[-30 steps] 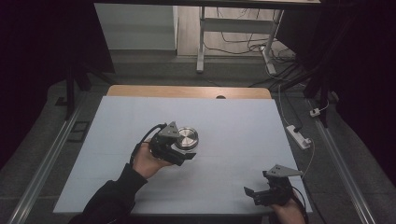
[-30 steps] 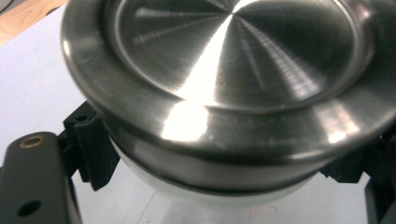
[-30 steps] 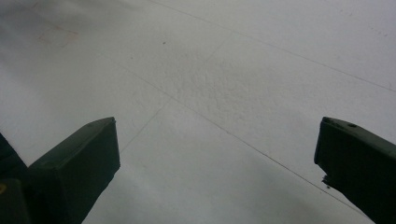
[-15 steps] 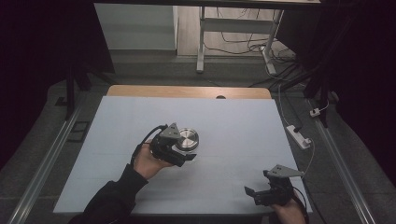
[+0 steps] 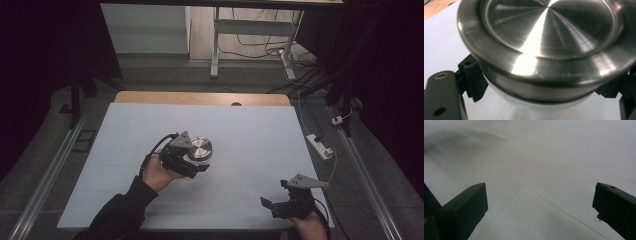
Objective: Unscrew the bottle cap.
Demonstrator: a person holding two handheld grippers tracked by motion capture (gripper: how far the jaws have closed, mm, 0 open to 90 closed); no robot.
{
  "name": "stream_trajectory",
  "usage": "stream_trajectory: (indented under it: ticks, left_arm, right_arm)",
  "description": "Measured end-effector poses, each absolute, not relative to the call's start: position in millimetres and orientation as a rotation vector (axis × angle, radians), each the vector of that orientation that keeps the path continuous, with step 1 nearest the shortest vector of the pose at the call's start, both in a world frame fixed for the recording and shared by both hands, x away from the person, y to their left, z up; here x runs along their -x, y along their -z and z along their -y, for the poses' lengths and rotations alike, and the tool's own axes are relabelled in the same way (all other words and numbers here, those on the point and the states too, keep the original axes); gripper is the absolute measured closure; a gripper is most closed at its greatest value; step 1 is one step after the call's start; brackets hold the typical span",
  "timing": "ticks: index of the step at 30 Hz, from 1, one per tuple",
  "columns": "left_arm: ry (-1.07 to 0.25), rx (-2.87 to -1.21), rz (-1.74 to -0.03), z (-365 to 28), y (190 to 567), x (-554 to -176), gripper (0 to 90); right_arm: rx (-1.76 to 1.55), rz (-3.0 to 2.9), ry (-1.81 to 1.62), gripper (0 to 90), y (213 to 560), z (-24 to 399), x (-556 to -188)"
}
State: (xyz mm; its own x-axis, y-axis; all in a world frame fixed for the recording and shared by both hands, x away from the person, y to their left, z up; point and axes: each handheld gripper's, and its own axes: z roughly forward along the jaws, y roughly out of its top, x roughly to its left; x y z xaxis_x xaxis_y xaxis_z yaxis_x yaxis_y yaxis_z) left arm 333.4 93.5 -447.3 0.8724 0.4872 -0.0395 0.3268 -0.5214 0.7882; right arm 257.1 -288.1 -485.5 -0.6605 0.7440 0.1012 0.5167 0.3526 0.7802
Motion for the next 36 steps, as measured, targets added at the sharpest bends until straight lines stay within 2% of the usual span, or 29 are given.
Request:
stream_trajectory:
  ticks: [25, 36]
  left_arm:
    - [-0.23, -2.165, -0.577, -94.8, 446.2, -332.4, 15.3]
    - [-0.231, -2.159, -0.577, -94.8, 445.6, -331.6, 15.3]
  right_arm:
    - [-0.904, -2.359, -1.349, 0.0, 463.4, 252.0, -266.5]
    - [-0.862, -2.43, -1.39, 0.0, 447.6, 222.4, -285.3]
